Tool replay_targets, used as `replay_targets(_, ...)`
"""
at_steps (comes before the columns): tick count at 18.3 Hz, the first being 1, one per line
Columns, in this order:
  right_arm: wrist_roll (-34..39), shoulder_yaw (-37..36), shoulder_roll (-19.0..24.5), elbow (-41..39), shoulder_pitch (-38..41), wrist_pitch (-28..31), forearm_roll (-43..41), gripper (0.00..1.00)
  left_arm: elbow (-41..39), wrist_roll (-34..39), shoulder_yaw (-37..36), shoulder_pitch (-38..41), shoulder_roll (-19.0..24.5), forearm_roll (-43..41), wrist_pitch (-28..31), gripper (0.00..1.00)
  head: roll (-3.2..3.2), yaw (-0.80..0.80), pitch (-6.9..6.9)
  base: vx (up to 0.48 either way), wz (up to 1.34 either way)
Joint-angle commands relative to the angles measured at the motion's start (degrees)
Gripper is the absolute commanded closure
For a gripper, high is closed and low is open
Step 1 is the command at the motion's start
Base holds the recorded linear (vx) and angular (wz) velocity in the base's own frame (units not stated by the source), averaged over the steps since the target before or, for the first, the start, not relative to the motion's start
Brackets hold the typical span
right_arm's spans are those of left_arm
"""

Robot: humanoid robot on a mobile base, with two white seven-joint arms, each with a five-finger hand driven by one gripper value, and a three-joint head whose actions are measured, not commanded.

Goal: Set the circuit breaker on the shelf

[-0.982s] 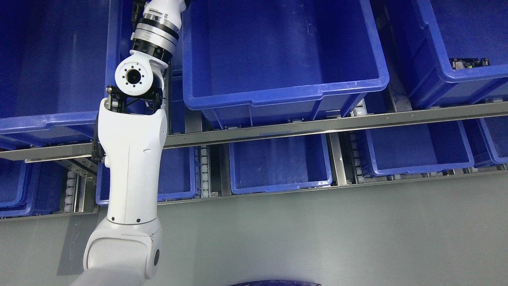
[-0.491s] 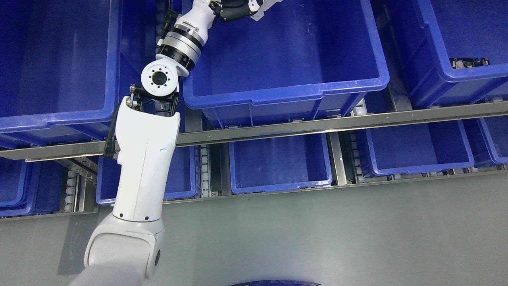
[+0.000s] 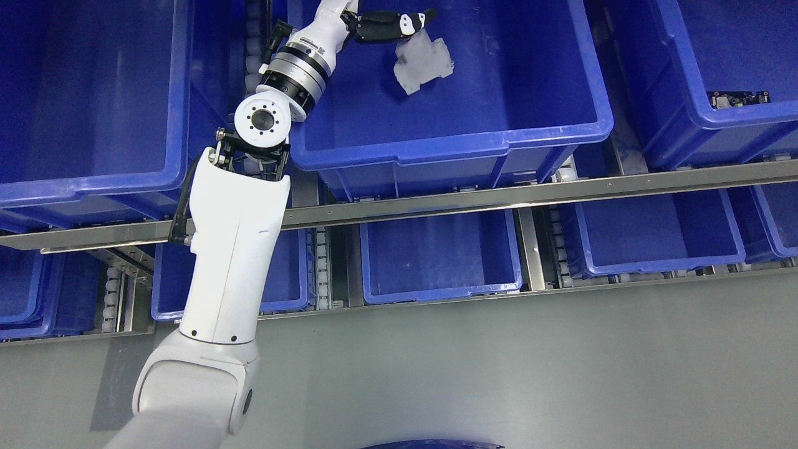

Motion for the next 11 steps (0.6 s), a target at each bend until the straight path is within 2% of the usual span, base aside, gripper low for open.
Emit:
replay_targets(1, -0.02, 0.0, -1.0, 0.01, 0.88, -2.56, -0.03, 0.0, -1.84, 3.3, 6.14, -0.45, 1.0, 0.54, 0.0, 0.01, 0.0, 0.0, 0.0, 0.0, 0.0)
replay_targets(2, -0.02, 0.0, -1.0, 0.01, 0.88, -2.56, -0.03, 0.0, -2.98, 6.37, 8.34, -0.45, 1.0, 1.42, -0.09, 0.01, 0.0, 0.0, 0.0, 0.0, 0.0)
replay_targets(4, -0.02, 0.0, -1.0, 0.01, 0.88, -2.56, -0.03, 0.0, -6.31, 18.55, 13.7, -0.19, 1.0, 8.41, -0.18, 0.01, 0.0, 0.0, 0.0, 0.0, 0.0)
replay_targets(5, -0.02, 0.0, -1.0, 0.01, 0.88, -2.56, -0.03, 0.0, -8.16, 22.1, 14.51, 0.42, 1.0, 9.76, -0.09, 0.01, 0.0, 0.0, 0.0, 0.0, 0.0)
replay_targets(7, -0.02, 0.0, -1.0, -0.08, 0.88, -2.56, -0.03, 0.0, -13.78, 23.89, 14.87, 1.47, 1.0, 9.78, 0.43, 0.01, 0.0, 0.0, 0.0, 0.0, 0.0)
replay_targets(11, -0.02, 0.0, -1.0, 0.01, 0.88, -2.56, -0.03, 0.0, -17.49, 23.8, 17.33, 3.58, 1.0, 9.87, 1.58, 0.01, 0.0, 0.0, 0.0, 0.0, 0.0)
